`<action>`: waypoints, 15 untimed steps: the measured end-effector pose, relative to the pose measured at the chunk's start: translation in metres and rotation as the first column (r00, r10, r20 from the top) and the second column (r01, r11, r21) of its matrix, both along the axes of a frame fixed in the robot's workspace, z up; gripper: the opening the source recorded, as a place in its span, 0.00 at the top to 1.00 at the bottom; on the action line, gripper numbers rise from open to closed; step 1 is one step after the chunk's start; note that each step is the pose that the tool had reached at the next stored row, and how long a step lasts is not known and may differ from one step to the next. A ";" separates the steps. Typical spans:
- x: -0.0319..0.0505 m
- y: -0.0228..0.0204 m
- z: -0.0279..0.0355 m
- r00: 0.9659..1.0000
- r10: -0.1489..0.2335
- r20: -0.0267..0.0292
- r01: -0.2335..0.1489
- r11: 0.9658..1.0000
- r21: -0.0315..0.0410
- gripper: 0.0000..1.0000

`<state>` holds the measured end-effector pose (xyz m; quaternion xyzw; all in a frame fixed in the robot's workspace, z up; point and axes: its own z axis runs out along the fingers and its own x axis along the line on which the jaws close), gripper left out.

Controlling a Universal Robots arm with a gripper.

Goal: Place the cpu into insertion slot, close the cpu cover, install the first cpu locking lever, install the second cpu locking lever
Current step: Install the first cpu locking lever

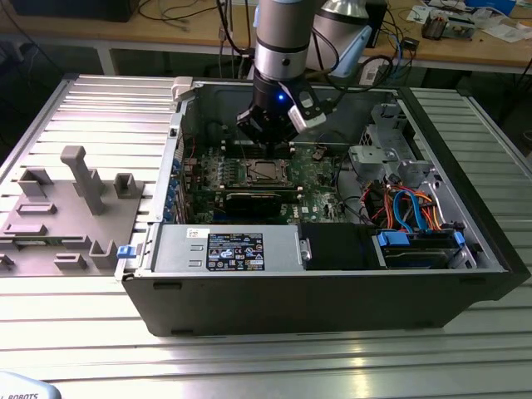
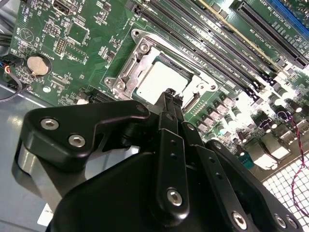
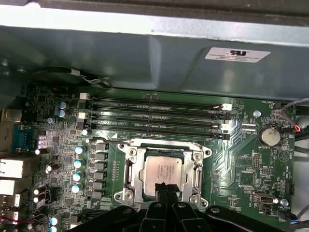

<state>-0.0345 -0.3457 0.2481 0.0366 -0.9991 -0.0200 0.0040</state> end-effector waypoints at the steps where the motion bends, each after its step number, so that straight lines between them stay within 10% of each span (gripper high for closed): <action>1: -0.0012 0.0000 0.0000 1.000 0.000 0.000 0.000 1.000 0.000 0.89; 15: -0.0142 0.0000 0.0000 1.000 0.000 0.002 0.000 1.000 0.000 0.89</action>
